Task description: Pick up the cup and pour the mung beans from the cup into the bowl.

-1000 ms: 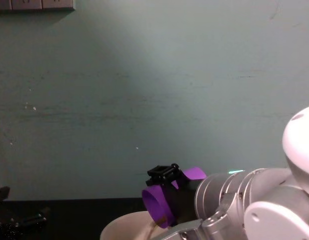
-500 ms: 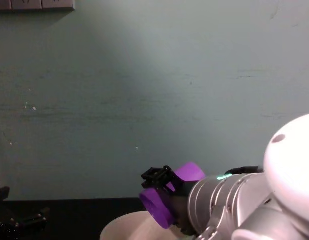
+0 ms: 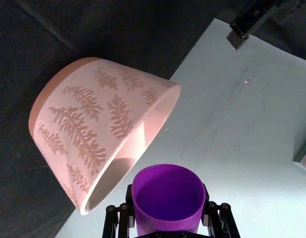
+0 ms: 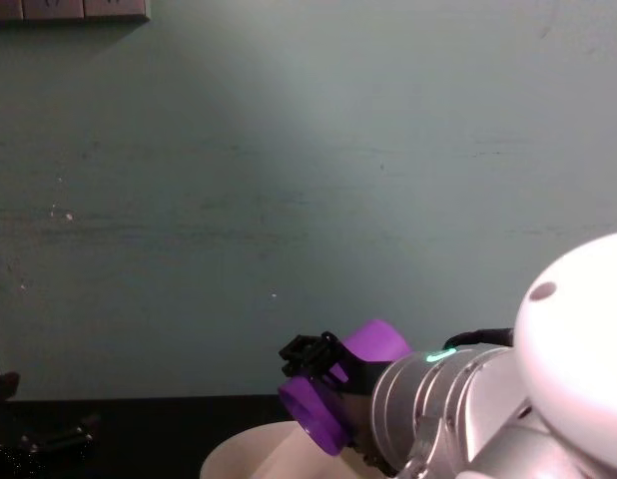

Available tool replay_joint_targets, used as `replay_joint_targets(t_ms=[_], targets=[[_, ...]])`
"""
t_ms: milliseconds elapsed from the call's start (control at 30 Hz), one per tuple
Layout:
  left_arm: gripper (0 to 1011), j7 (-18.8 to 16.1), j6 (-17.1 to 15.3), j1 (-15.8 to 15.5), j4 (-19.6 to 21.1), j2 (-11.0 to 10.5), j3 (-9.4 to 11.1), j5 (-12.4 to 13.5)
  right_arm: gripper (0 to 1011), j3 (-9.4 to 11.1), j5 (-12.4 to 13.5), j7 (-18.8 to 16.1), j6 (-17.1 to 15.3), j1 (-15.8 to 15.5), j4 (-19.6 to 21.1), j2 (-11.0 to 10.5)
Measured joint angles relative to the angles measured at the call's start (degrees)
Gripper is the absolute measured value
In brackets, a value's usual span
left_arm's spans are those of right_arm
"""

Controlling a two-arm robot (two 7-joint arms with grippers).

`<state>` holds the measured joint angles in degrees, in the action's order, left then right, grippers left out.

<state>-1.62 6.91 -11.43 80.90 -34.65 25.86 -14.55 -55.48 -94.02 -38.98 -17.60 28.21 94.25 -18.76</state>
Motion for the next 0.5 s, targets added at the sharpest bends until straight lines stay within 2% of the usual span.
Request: replay_joint_targets(t_ms=[133,233,300,333,433,467,500], targets=[[1000,0.00,0.00,0.00,0.00,0.00,0.00,0.00,726,1.64,2.17,1.72,-0.30,-0.97,0.57,0.01],[1000,0.00,0.00,0.00,0.00,0.00,0.00,0.00,726,4.08,5.54,4.85,-0.92,-2.54,1.65,-0.19],[1000,0.00,0.00,0.00,0.00,0.00,0.00,0.00,726,6.86,10.04,8.34,-1.27,-4.34,2.68,-0.31],[1000,0.00,0.00,0.00,0.00,0.00,0.00,0.00,724,9.16,14.33,11.04,-1.21,-5.67,3.28,-0.30],[1000,0.00,0.00,0.00,0.00,0.00,0.00,0.00,726,13.03,20.97,14.62,-0.30,-7.72,3.69,-0.12],[1000,0.00,0.00,0.00,0.00,0.00,0.00,0.00,726,15.67,25.77,16.74,0.67,-9.00,3.76,0.11],[1000,0.00,0.00,0.00,0.00,0.00,0.00,0.00,726,16.85,27.61,17.42,1.08,-9.56,3.77,0.26]])
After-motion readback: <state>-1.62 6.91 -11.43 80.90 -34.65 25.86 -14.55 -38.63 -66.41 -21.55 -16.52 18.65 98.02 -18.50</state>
